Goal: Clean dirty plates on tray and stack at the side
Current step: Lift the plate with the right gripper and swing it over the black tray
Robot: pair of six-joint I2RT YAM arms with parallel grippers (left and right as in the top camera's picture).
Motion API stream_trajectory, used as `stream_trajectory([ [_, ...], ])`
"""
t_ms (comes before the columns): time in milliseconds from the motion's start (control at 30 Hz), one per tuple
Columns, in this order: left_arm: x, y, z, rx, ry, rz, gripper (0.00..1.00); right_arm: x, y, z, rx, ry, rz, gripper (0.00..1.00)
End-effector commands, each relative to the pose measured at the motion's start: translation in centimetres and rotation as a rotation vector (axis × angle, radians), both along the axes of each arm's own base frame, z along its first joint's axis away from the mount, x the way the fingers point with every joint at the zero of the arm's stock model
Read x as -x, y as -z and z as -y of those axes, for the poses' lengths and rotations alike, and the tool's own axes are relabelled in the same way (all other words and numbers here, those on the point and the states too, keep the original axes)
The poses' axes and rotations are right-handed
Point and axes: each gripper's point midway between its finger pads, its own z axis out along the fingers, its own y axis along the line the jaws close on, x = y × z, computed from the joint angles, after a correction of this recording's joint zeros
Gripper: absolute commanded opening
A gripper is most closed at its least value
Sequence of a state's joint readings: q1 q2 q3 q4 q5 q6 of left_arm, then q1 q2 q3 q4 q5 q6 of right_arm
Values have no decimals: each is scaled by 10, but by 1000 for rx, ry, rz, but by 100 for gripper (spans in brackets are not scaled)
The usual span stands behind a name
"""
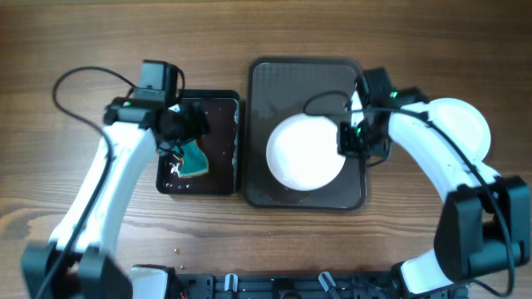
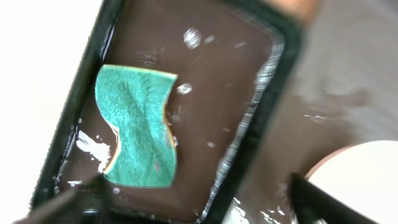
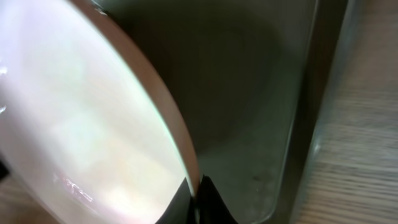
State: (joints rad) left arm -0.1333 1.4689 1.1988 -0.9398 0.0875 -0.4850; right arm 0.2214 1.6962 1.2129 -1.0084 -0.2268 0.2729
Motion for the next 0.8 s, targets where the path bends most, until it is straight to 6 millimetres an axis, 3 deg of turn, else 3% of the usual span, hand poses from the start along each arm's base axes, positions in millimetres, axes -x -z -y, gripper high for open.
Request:
stream_trajectory([
  [0,5,-66,1,37,11,190,100,-21,-53,-19,-10,-80,129,4],
  [200,27,-122,-2,61,12,377,100,-28,-81,-74,-61,-164,233,4],
  [400,52,-163,-5,79,13,526,100,-31,-74,-140,-137,-223,298,4],
  [600,68,-183,-7,89,13,603,100,-28,-46,-200,-190,-298,285,4],
  [767,69,-184,-7,89,13,609,100,-47,-43,-229,-124,-402,424,4],
])
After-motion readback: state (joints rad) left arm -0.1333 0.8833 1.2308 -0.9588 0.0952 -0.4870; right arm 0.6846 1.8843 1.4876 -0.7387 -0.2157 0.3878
